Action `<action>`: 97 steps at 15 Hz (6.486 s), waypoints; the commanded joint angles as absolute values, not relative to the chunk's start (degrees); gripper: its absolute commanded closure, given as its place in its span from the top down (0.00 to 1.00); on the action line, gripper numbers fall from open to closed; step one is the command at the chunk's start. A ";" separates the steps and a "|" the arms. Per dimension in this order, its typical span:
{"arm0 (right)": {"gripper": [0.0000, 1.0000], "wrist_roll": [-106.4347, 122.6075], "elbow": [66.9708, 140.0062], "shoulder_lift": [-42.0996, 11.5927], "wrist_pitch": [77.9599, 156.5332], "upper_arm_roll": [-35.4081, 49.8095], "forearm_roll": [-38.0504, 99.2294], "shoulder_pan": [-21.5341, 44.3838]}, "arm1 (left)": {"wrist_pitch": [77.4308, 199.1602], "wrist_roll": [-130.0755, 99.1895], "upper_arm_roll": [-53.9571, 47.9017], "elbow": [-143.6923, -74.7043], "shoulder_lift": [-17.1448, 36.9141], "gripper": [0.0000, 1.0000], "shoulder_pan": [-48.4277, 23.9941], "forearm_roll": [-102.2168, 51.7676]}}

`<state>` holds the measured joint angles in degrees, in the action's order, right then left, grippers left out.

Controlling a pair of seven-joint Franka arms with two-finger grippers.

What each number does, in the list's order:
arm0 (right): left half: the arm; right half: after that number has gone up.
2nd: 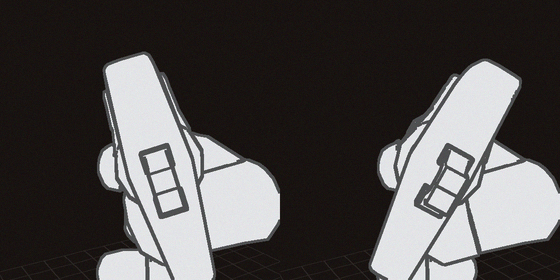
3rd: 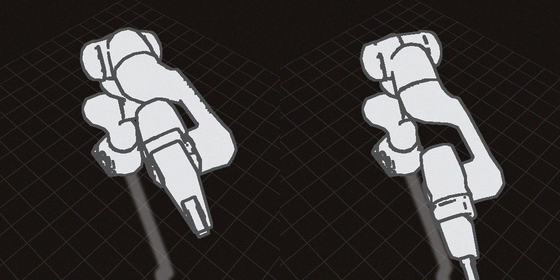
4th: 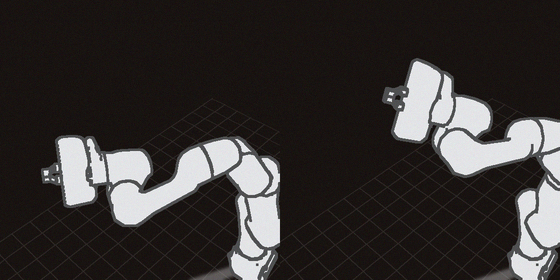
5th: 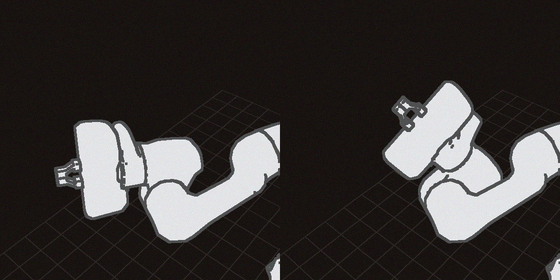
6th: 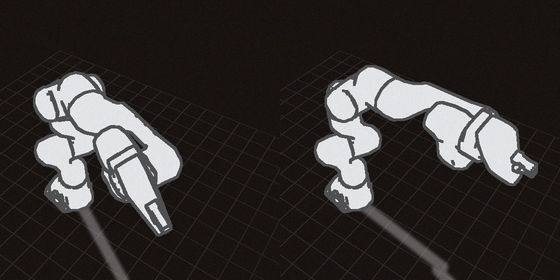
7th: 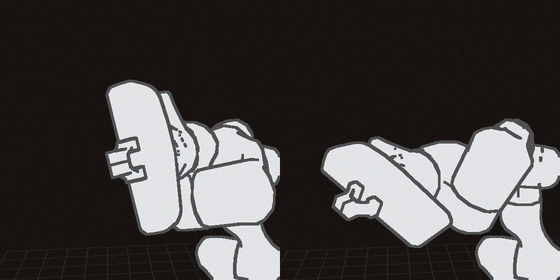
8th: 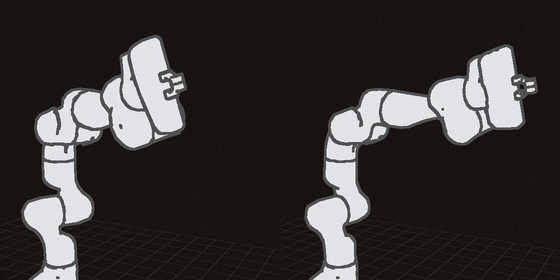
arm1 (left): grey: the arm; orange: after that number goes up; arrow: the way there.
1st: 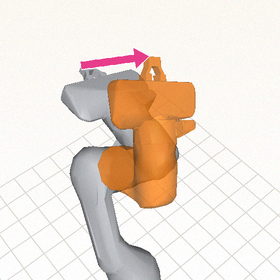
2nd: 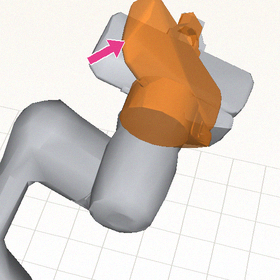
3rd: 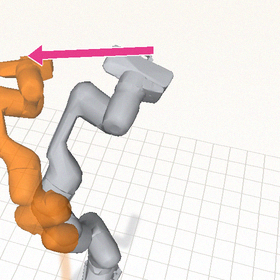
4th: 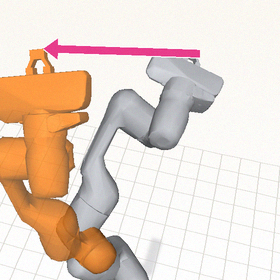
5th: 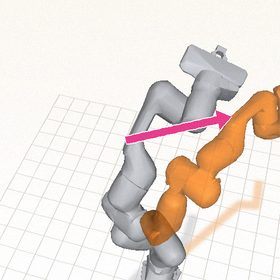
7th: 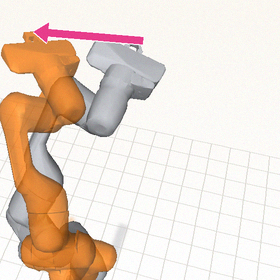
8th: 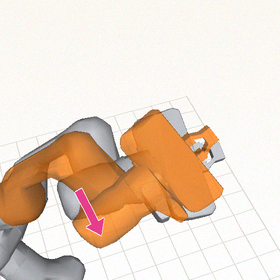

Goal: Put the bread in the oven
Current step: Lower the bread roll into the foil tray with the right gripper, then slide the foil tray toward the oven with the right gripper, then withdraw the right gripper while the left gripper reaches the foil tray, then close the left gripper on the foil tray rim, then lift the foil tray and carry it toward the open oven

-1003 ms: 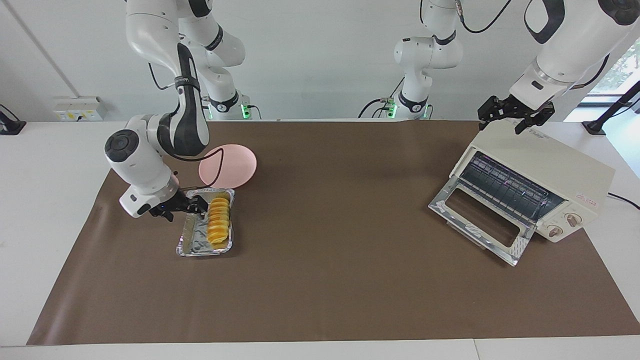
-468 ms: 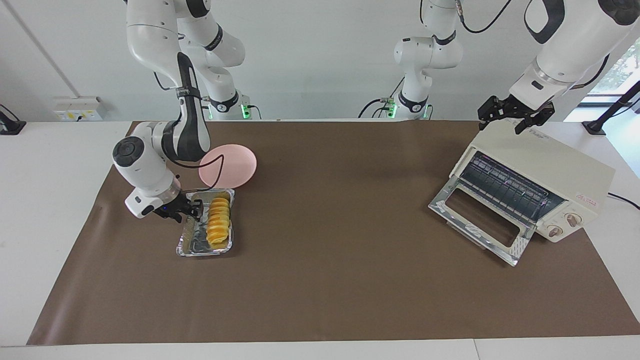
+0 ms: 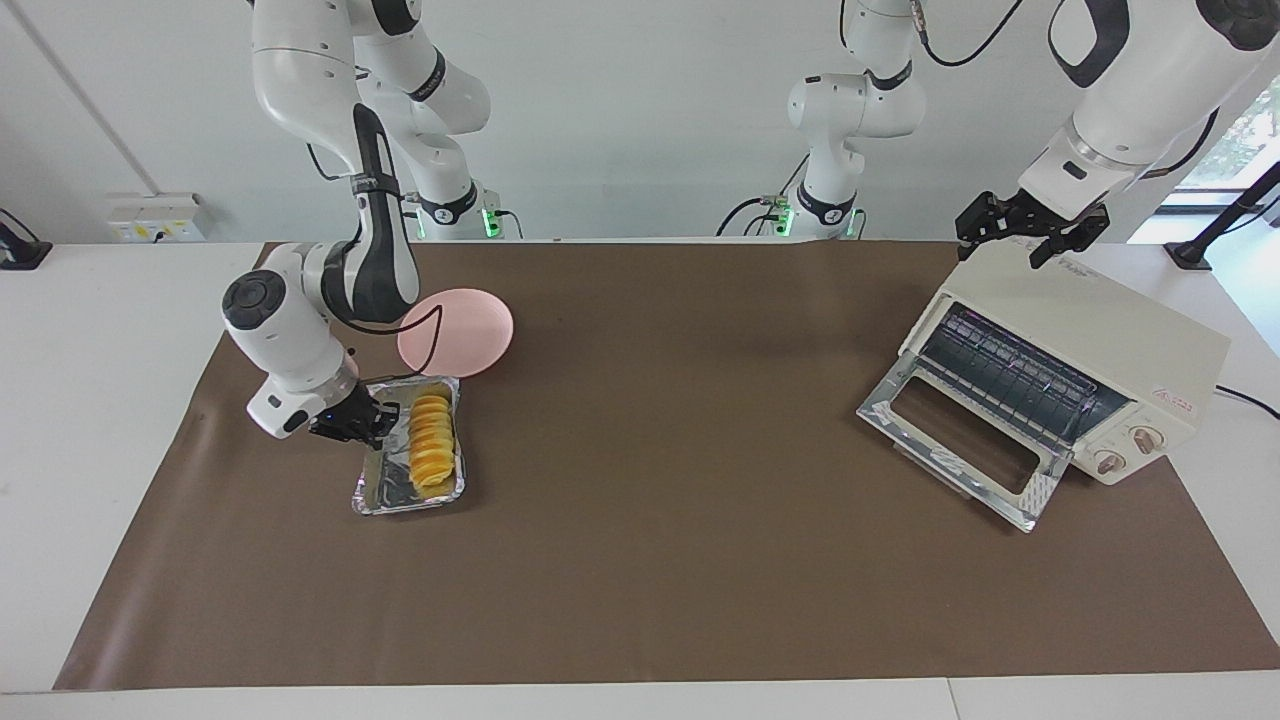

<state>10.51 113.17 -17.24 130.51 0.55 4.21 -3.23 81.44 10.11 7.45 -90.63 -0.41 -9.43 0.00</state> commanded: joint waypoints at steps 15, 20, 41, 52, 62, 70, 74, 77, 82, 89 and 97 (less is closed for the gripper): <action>0.00 -25.11 93.88 -27.23 128.76 1.50 9.64 20.54 | 80.51 10.28 7.21 -90.26 -0.79 1.00 -9.14 0.88; 0.00 -31.55 92.72 -30.50 133.95 1.49 11.60 24.69 | 80.51 10.28 7.21 -90.26 -0.79 1.00 -9.14 0.97; 1.00 -9.18 89.82 -12.06 104.98 0.62 9.76 3.02 | 86.46 1.00 6.68 -90.44 -0.27 1.00 -14.14 1.32; 1.00 0.88 97.21 1.23 91.49 0.53 0.53 -3.16 | 94.64 -22.85 7.30 -67.50 29.53 1.00 -31.72 -9.49; 1.00 0.79 97.29 1.49 88.77 0.70 -2.64 -2.73 | 110.38 -38.39 7.47 -62.05 44.46 1.00 -43.67 -9.41; 1.00 0.79 97.21 1.49 88.77 0.70 -2.64 -2.99 | 114.17 -42.19 7.30 -62.05 47.02 0.74 -45.35 -9.58; 1.00 0.79 97.21 1.49 88.77 0.70 -2.64 -2.99 | 114.78 -42.54 7.29 -62.31 47.29 0.62 -45.79 -9.67; 1.00 0.79 97.21 1.49 88.77 0.70 -2.64 -2.99 | 115.84 -43.15 7.29 -63.02 47.29 0.60 -46.14 -9.58; 1.00 0.79 97.21 1.49 88.77 0.70 -2.64 -2.99 | 116.63 -43.68 7.29 -63.46 47.20 0.58 -47.02 -9.49; 1.00 0.79 97.21 1.49 88.77 0.70 -2.64 -2.99 | 119.09 -44.30 7.29 -66.26 47.11 0.35 -46.06 -9.23; 1.00 0.79 97.21 1.49 88.77 0.70 -2.64 -2.99 | 110.74 -46.93 8.26 -65.83 43.52 0.00 -43.77 -9.58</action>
